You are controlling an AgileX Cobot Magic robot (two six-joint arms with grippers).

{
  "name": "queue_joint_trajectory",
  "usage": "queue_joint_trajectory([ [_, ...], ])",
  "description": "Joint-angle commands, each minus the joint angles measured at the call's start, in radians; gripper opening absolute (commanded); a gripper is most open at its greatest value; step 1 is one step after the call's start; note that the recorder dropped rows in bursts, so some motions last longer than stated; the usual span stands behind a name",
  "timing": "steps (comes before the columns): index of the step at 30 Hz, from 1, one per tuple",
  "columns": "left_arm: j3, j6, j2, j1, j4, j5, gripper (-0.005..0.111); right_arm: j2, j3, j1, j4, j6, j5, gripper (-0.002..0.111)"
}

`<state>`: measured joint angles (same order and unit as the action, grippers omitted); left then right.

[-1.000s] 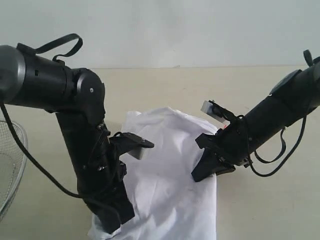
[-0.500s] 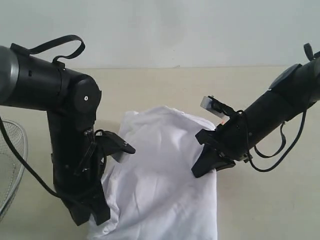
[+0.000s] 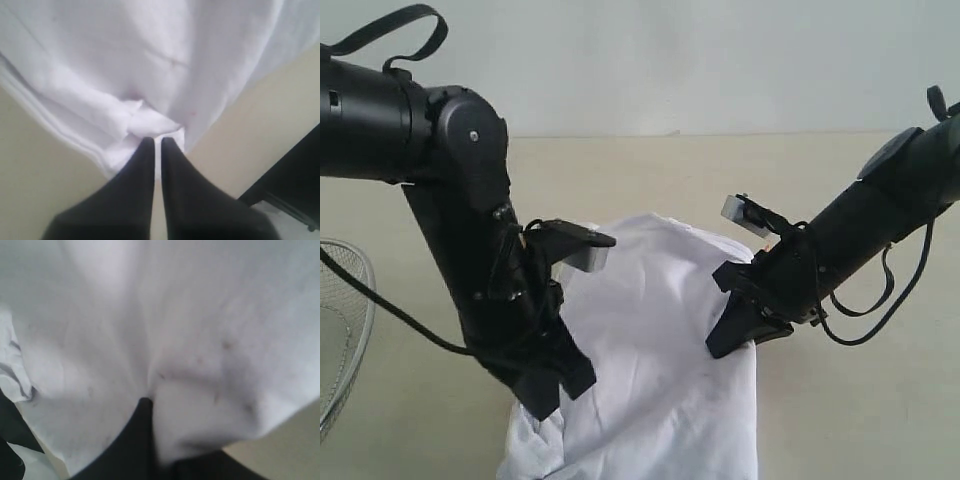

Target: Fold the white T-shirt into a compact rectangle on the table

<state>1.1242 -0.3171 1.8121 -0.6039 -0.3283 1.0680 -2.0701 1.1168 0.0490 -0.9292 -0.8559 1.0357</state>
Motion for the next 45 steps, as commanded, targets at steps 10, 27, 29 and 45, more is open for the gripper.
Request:
queue_joint_trajectory([
  [10,0.030,0.011,0.106,0.001,-0.162,-0.118,0.004,0.016,0.002,0.001,0.011,-0.003,0.007,0.000],
  [27,0.030,0.224,0.145,0.001,0.192,-0.137,0.004,0.016,0.002,0.001,0.011,0.001,0.010,0.000],
  [29,0.030,0.233,0.145,0.001,0.207,-0.121,0.004,0.016,0.002,0.001,0.011,0.001,0.010,0.000],
  [45,0.030,0.262,-0.001,0.003,0.313,-0.019,0.004,0.016,0.002,0.001,0.021,0.001,0.010,0.000],
])
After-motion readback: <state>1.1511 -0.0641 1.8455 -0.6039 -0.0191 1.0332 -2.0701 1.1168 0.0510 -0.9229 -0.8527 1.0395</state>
